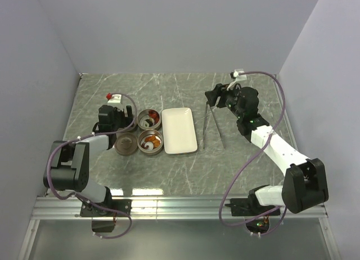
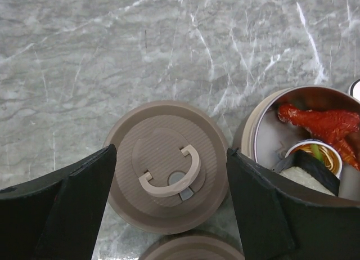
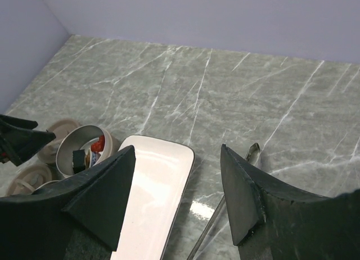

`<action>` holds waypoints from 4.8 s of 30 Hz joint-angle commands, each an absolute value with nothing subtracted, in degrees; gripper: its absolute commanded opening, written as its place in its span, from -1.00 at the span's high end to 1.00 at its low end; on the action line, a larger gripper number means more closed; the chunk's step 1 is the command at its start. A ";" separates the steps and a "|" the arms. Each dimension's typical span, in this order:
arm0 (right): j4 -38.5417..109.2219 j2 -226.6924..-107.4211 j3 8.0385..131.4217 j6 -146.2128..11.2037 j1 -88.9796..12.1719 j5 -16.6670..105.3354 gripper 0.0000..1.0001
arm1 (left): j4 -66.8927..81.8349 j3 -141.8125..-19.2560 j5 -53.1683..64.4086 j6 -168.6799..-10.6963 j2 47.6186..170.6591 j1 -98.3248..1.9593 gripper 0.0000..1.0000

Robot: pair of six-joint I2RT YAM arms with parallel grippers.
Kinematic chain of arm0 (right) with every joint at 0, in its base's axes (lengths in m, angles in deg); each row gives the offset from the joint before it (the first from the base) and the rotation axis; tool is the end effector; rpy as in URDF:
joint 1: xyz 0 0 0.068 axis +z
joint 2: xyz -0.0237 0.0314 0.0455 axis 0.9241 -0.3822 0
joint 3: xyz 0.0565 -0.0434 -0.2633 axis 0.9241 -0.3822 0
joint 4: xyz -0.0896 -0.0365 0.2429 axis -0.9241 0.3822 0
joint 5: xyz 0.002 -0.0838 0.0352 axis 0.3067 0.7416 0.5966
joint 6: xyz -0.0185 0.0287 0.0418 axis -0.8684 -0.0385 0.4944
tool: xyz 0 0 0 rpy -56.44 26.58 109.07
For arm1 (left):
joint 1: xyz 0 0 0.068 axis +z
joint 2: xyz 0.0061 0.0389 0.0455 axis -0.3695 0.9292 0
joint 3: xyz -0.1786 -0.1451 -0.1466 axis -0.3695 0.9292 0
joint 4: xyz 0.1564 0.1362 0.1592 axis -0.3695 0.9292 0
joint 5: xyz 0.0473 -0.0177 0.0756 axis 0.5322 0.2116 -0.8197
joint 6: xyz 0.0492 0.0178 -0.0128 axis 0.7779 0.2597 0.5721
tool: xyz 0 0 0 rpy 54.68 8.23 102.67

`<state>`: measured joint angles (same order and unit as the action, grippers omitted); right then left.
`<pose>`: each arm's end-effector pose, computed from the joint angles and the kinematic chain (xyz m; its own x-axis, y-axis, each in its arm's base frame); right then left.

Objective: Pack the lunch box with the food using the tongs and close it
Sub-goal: Pick up the lid of the lunch box with the left arm, then put the lid back on the lunch box

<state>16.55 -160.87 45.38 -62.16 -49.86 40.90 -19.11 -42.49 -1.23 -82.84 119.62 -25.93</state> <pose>0.2915 0.1001 0.3149 -0.1891 0.1567 -0.9694 -0.4504 0.8634 0.2274 0.2998 -0.0232 0.1787 -0.3975 -0.0533 -0.9160 0.0640 0.9943 -0.0856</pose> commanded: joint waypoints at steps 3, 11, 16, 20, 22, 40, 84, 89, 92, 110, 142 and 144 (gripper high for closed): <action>14.09 -159.36 46.04 -61.75 -50.30 39.85 -0.39 | -17.14 -44.93 0.61 -82.32 119.43 -25.81 -0.65; 14.79 -161.65 47.36 -61.49 -50.39 39.23 -0.39 | -12.76 -44.31 -2.46 -84.88 117.32 -26.51 -0.61; 15.32 -162.53 48.06 -61.31 -50.39 38.35 -0.39 | -10.99 -45.19 -5.01 -84.52 118.72 -27.66 -0.58; 15.58 -162.79 48.32 -61.22 -50.31 38.44 -0.38 | -10.02 -46.24 -5.80 -84.00 120.30 -28.10 -0.56; 15.58 -162.79 48.32 -61.22 -50.39 38.53 -0.38 | -10.11 -46.33 -5.98 -83.91 121.01 -28.10 -0.54; 15.67 -163.32 48.59 -61.31 -50.30 37.91 -0.38 | -8.53 -49.32 -11.60 -83.82 125.23 -28.19 0.15; 15.06 -161.83 46.31 -61.14 -50.13 40.20 -0.36 | -9.95 -46.50 -20.50 -81.89 105.19 -41.63 0.99; 15.50 -160.68 45.43 -60.96 -50.13 41.16 -0.36 | -5.55 -50.63 -16.53 -83.20 109.49 -41.63 0.99; 15.58 -160.51 45.07 -60.96 -50.13 41.60 -0.36 | -5.72 -51.43 -14.34 -83.29 111.60 -41.63 0.99; 15.85 -160.86 45.16 -61.22 -50.13 41.60 -0.36 | -4.66 -55.21 -11.78 -82.85 119.51 -42.25 0.99; 15.76 -160.77 44.46 -61.31 -50.13 41.96 -0.36 | -2.90 -58.11 -13.37 -82.42 125.05 -44.97 0.99; 15.85 -160.86 44.54 -61.40 -50.22 41.87 -0.36 | -2.90 -58.02 -13.10 -82.42 124.96 -45.06 0.99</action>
